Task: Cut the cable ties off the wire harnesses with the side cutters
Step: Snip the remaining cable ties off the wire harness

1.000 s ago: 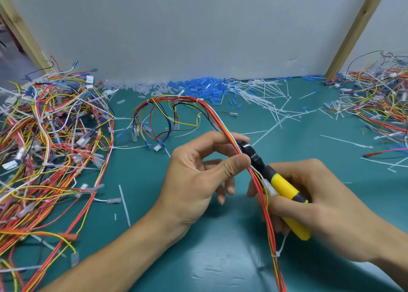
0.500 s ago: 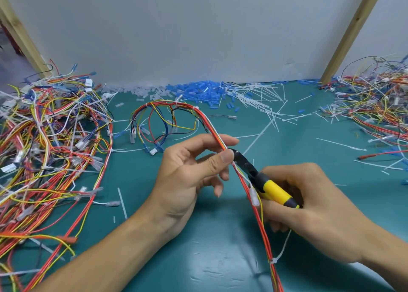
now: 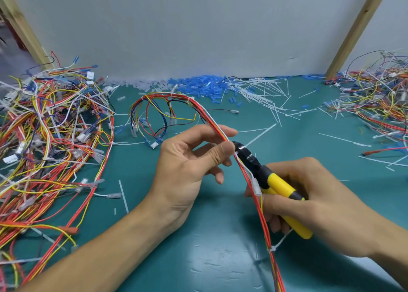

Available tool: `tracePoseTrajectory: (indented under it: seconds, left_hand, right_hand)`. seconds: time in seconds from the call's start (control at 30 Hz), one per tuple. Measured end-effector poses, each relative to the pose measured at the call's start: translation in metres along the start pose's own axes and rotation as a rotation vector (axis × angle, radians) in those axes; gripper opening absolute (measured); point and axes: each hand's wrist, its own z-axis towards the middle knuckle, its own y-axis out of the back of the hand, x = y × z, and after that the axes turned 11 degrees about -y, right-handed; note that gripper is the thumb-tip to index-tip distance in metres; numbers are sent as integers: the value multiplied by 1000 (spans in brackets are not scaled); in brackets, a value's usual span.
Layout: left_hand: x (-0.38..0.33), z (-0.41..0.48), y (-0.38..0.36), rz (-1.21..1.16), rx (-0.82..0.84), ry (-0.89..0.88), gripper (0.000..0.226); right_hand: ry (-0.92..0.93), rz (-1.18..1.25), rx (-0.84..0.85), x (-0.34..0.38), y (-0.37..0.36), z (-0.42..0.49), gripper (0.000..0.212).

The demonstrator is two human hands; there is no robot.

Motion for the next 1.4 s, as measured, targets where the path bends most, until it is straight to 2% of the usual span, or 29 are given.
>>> tracePoseTrajectory:
  seconds: [0.27,0.33,0.4,0.53,0.63,0.77,0.87,1.0,1.23,1.4]
  left_hand:
    - [-1,-2,-1,-3,-16,24,18]
    - [-1,-1,0,11,-19,21,18]
    - [0,-1,0,19,-25,26,17]
    - [-1,1,1,13,-34,25,15]
    - [-2,0,1,29,-39,22,11]
    - [-3,1,1,40,-10,7,9]
    - [-4,-1,1,48,59,0,6]
    - [-2,-7,-2,132,142,28,22]
    - [-4,-11,-5,190,107,-67,25]
    - [-3,-9,-2,222,82,-37,26]
  right_hand:
    - [6,87,102,4,3,0,12]
    - [-14,67,127,3,4,1,17]
    - [-28,59,126,2,6,1,20]
    - [23,86,104,3,5,1,12]
    - [21,52,118,-1,6,2,16]
    - [43,54,68,-1,3,3,13]
    - [71,-4,-15,-5,1,4,19]
    - [109,-79,-119,-5,-2,4,21]
    - [207,-281,-156,-6,-3,1,24]
    - [209,-327,-128,-2,-4,1,32]
